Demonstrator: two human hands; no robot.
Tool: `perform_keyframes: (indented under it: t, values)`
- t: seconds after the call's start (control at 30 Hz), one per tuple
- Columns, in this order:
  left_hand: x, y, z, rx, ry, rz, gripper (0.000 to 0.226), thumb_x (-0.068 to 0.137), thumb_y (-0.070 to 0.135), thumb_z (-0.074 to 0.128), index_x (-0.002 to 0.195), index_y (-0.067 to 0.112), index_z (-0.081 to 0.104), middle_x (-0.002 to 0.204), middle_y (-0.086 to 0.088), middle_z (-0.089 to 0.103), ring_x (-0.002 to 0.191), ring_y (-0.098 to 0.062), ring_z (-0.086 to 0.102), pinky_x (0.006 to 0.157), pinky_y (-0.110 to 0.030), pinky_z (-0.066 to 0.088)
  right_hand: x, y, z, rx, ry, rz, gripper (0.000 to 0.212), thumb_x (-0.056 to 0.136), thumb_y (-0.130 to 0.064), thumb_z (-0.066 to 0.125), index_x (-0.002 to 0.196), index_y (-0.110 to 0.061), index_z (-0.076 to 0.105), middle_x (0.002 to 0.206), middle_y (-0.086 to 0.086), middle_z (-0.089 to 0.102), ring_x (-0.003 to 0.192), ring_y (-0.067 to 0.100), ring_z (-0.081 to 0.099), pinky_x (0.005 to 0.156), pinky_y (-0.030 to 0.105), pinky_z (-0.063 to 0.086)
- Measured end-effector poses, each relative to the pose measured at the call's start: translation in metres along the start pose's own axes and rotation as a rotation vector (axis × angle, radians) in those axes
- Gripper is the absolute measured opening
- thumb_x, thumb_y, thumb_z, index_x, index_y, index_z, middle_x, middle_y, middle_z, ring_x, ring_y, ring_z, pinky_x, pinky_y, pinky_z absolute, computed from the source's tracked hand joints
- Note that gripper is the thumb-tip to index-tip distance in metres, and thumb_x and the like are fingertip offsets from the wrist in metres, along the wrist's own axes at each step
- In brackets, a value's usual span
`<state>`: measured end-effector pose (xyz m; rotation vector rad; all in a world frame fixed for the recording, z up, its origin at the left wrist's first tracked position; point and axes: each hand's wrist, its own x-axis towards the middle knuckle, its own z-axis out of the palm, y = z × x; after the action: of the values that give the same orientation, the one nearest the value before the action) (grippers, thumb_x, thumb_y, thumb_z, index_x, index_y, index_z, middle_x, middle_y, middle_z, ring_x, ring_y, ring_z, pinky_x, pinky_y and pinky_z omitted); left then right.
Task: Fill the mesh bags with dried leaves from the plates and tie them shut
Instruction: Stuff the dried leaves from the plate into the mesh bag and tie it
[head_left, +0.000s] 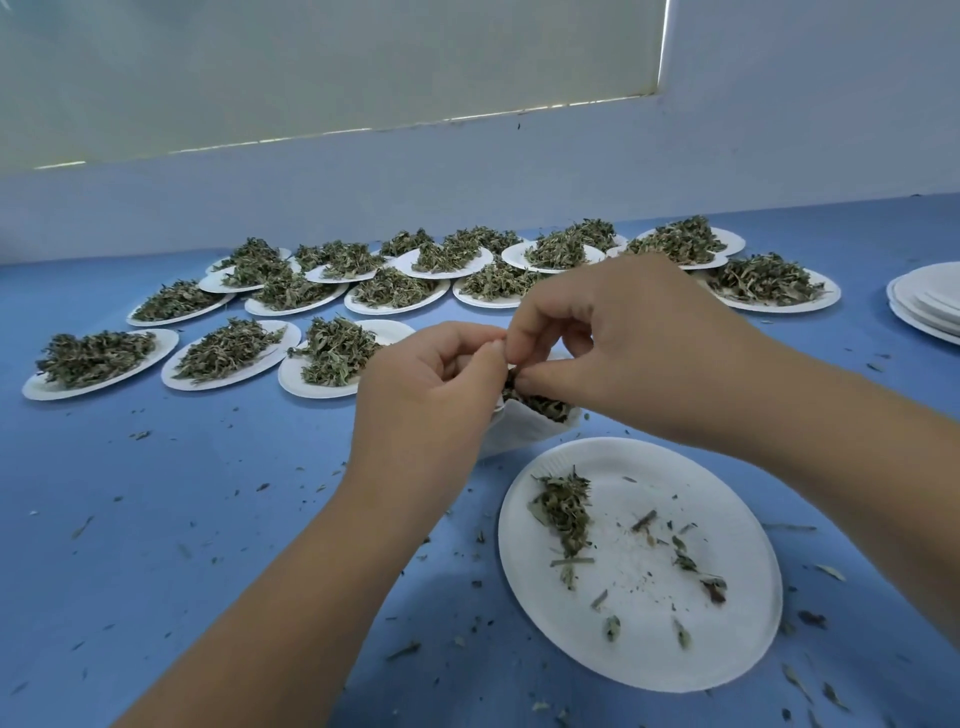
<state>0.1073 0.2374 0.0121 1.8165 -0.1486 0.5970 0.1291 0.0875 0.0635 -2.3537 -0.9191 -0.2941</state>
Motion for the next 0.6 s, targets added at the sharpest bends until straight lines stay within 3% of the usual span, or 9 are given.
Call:
perform_keyframes:
  t: [0.13,0.3,0.4,0.47,0.6]
  values:
    - [0.002,-0.001,-0.001,0.000,0.011,-0.031,0.020,0.088,0.011,0.059,0.081,0.021,0.075,0.045,0.011,0.047,0.040,-0.005,0.035,0.042,-0.016,0.032,0.000,0.002,0.003,0.024,0.039,0.013,0.013,0.080,-0.021,0.074,0.084,-0.032,0.072,0.070,-0.017,0.069,0.057,-0.014,0.053,0.057,0.002,0.037]
    - [0.004,0.001,-0.006,-0.033,0.063,-0.049,0.017,0.088,0.015,0.063,0.078,0.022,0.074,0.053,-0.002,0.045,0.044,-0.011,0.035,0.043,-0.018,0.033,0.002,0.007,-0.007,0.135,0.055,0.025,0.017,0.078,-0.032,0.072,0.093,-0.038,0.068,0.082,-0.022,0.069,0.057,-0.008,0.051,0.059,0.004,0.037]
    - [0.003,0.003,-0.005,-0.050,0.071,-0.042,0.017,0.088,0.014,0.063,0.077,0.022,0.074,0.053,-0.003,0.044,0.044,-0.010,0.035,0.042,-0.015,0.034,0.004,0.014,-0.010,0.135,0.031,0.104,0.028,0.076,-0.050,0.067,0.102,-0.040,0.065,0.088,-0.022,0.063,0.060,-0.011,0.051,0.057,0.004,0.037]
    - [0.003,0.002,-0.005,-0.061,0.072,-0.044,0.018,0.088,0.014,0.063,0.077,0.022,0.074,0.051,0.001,0.045,0.042,-0.007,0.036,0.042,-0.014,0.035,0.005,0.018,-0.006,0.135,-0.081,0.184,0.039,0.077,-0.058,0.062,0.111,-0.041,0.060,0.096,-0.019,0.062,0.063,-0.012,0.056,0.058,0.009,0.041]
    - [0.003,0.001,-0.003,-0.065,0.061,-0.029,0.020,0.088,0.015,0.063,0.076,0.026,0.074,0.049,0.005,0.047,0.045,-0.008,0.037,0.043,-0.019,0.034,0.002,0.019,0.007,0.417,-0.241,0.272,0.029,0.083,-0.036,0.070,0.110,-0.029,0.063,0.093,-0.001,0.069,0.064,0.011,0.069,0.058,0.020,0.054]
